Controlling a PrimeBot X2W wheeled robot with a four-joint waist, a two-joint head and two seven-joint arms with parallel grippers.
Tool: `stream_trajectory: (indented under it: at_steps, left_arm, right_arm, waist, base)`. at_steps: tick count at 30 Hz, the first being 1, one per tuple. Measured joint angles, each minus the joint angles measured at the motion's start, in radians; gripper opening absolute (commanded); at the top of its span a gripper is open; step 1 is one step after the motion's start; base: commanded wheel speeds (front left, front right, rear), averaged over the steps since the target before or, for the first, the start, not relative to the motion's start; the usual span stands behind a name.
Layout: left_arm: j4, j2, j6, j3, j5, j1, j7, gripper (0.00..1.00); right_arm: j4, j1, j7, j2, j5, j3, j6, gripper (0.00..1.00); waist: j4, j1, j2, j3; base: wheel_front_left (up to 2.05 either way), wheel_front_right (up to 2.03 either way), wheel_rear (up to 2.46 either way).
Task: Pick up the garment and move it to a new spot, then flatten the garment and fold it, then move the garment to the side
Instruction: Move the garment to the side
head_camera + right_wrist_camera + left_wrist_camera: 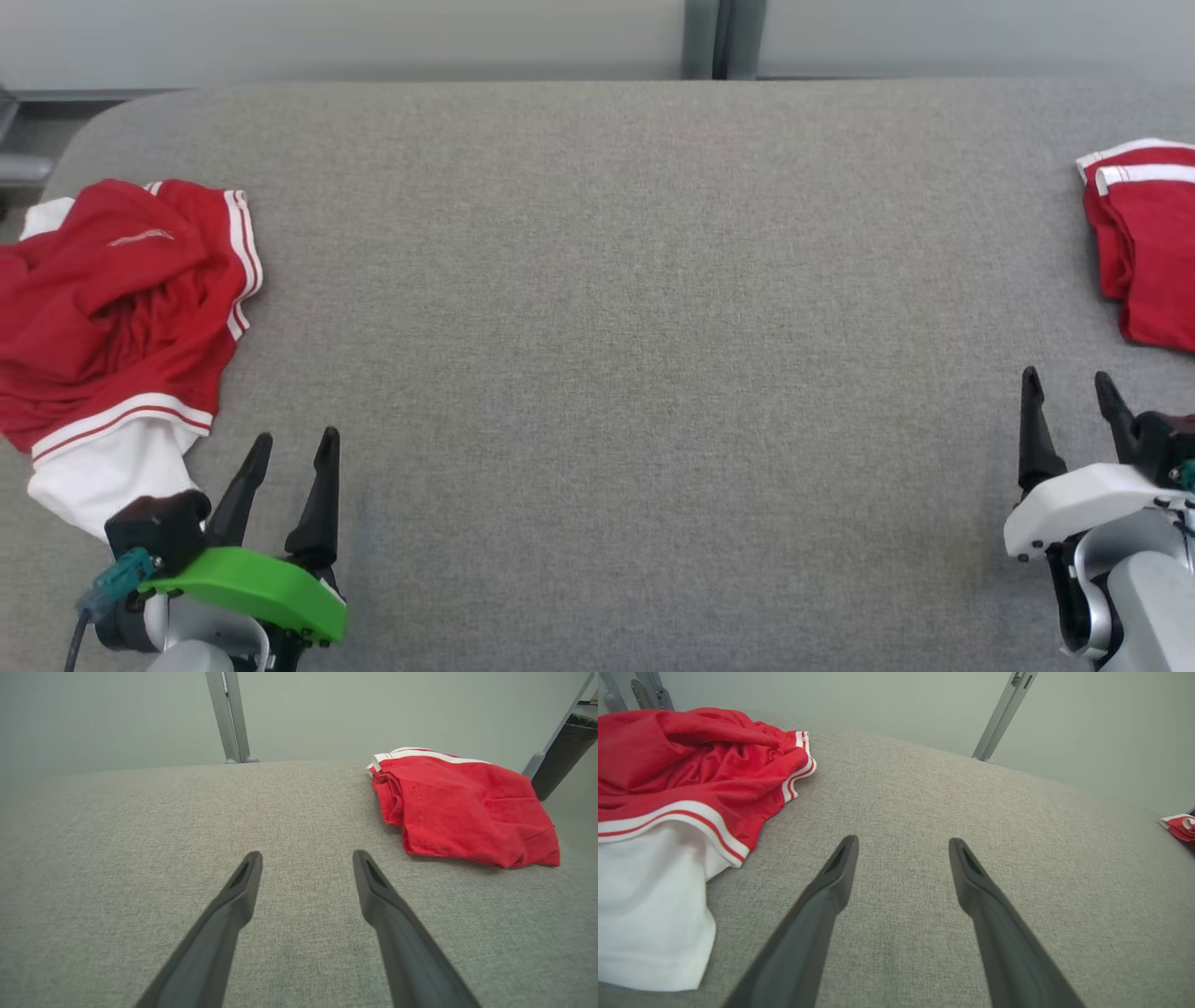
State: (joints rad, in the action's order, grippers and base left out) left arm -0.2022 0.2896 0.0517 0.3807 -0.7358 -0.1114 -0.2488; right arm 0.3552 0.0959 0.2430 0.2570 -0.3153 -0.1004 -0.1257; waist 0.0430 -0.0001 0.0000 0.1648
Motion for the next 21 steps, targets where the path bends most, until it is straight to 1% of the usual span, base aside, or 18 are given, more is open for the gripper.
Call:
stream_trajectory:
  at_steps: [7,12,17,21]
  left_arm:
    - [-0.011,0.004,0.0,-0.015,0.01,0.059,0.0,1.0]
    - [0.002,0.007,0.0,-0.04,0.022,0.062,0.0,1.0]
    - [0.023,0.006,0.0,-0.061,0.039,0.072,-0.002,1.0]
    - [0.032,0.005,-0.009,-0.067,0.055,0.072,-0.003,1.0]
  right_arm:
    - [-0.007,-0.052,0.0,-0.035,0.021,-0.036,0.0,1.0]
    - [-0.023,-0.065,0.003,-0.037,0.04,-0.045,0.0,1.0]
    - [-0.035,-0.07,0.003,-0.037,0.065,-0.037,0.0,1.0]
    - [-0.047,-0.084,0.003,-0.038,0.07,-0.028,0.0,1.0]
  waist:
    - [0.045,0.0,0.0,-0.081]
    - [0.07,0.0,0.0,-0.115]
    - [0.079,0.0,0.0,-0.133]
    - [0.078,0.0,0.0,-0.137]
  base:
    - [0.0,0.0,0.0]
    - [0.0,0.0,0.0]
    - [0.0,0.0,0.0]
    - [0.0,0.0,0.0]
